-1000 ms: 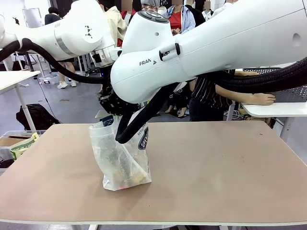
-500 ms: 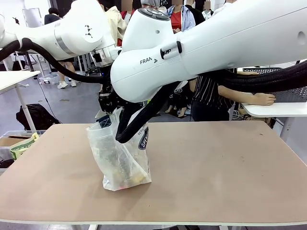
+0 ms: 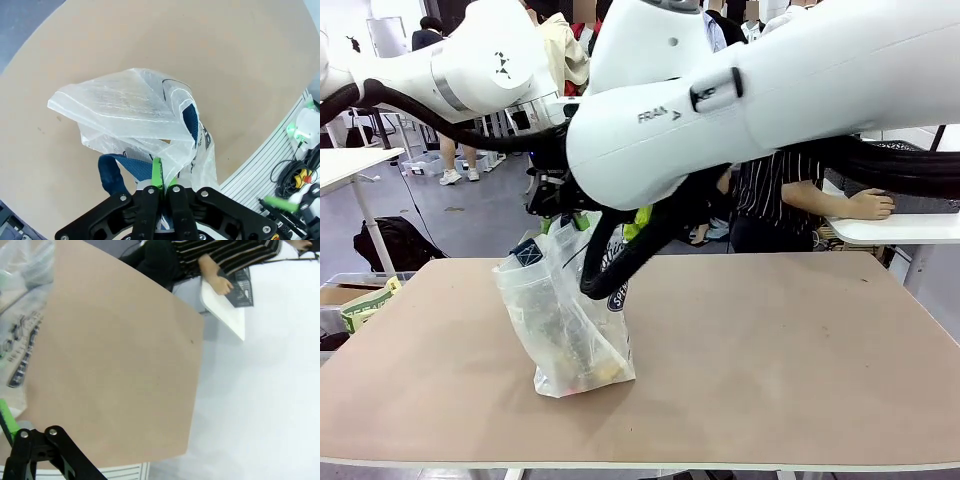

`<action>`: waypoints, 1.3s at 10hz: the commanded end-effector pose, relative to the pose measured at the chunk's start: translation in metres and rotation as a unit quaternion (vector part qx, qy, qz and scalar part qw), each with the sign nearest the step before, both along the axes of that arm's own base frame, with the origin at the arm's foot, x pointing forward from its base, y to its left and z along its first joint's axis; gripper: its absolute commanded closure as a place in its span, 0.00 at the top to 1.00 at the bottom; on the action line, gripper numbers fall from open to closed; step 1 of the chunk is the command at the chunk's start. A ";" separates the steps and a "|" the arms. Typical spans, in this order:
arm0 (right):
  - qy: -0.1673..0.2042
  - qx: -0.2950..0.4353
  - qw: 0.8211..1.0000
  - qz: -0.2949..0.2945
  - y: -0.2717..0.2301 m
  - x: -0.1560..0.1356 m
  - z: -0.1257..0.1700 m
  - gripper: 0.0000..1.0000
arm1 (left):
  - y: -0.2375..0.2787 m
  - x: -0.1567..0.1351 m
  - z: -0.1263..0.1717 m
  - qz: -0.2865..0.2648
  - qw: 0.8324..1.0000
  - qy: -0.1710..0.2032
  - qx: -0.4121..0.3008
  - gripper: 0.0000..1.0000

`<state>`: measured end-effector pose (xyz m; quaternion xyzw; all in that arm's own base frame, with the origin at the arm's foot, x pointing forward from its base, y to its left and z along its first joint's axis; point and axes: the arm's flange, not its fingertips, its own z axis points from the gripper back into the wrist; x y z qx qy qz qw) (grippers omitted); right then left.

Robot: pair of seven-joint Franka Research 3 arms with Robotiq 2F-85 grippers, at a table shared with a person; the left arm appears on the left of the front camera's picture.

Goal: Transfer purchased items from the store into the shopping bag.
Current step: Move the Reusable shopping bag to the right side of the table.

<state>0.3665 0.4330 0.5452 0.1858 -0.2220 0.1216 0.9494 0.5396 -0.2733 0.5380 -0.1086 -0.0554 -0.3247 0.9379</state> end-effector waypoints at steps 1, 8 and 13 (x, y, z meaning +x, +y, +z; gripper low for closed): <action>-0.007 -0.028 0.998 -0.057 -0.036 -0.022 0.005 1.00 | 0.010 0.001 0.004 0.020 1.000 0.001 -0.020 0.00; 0.016 -0.054 0.979 -0.195 -0.156 -0.044 0.011 1.00 | 0.060 -0.003 0.043 0.042 0.997 -0.053 -0.031 0.00; 0.020 -0.067 0.976 -0.207 -0.177 -0.039 0.014 1.00 | 0.162 0.007 0.108 0.080 0.993 -0.086 0.019 0.00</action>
